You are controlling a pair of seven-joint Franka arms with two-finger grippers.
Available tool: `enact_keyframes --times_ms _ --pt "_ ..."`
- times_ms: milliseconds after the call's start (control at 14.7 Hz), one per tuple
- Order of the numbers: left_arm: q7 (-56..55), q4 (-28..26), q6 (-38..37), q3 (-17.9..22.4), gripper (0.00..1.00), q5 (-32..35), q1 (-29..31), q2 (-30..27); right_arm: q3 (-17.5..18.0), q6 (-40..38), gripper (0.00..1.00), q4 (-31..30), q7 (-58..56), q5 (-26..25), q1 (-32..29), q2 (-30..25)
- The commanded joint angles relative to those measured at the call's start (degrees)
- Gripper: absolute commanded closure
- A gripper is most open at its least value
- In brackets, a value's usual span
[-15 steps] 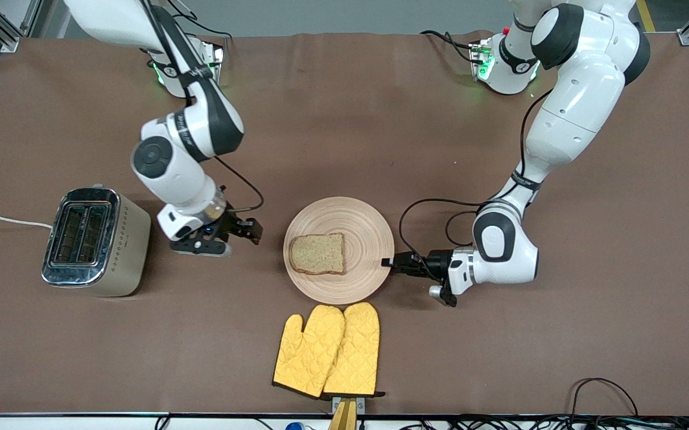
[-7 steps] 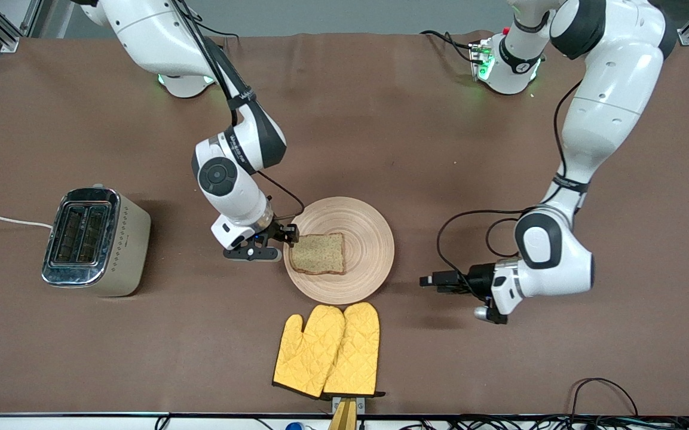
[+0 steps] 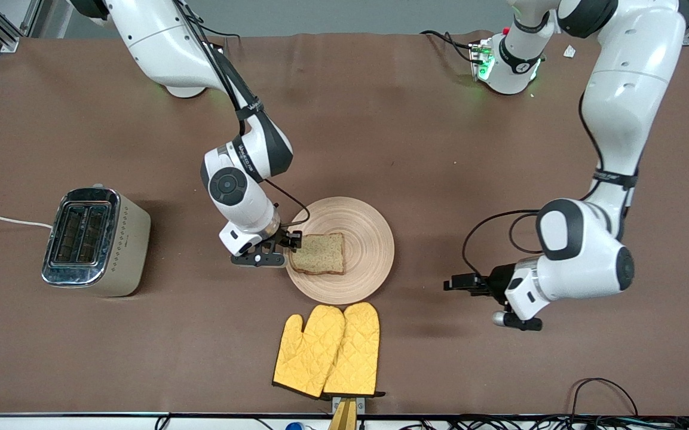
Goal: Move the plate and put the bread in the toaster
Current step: 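Hold the plate with the left gripper while the right gripper reaches the bread, then grasp the bread slice with the right gripper while the left gripper withdraws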
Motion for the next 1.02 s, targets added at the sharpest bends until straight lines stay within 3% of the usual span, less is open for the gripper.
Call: enact_keyframes --times_ms 0,477,953 --pt "-0.59 -0.97 -5.50 0.53 0.00 6.60 3.57 -5.83 -0.48 1.31 0.43 1.81 1.93 0.35 1.11 1.62" --pt "-0.76 -0.97 -19.03 0.62 0.00 21.72 7.45 -17.16 -0.48 2.11 0.55 2.08 2.11 0.26 1.29 2.59" --pt "-2.34 -1.49 -29.58 0.44 0.00 28.15 6.66 -30.16 -0.48 2.64 0.62 2.08 2.19 0.26 1.37 3.12"
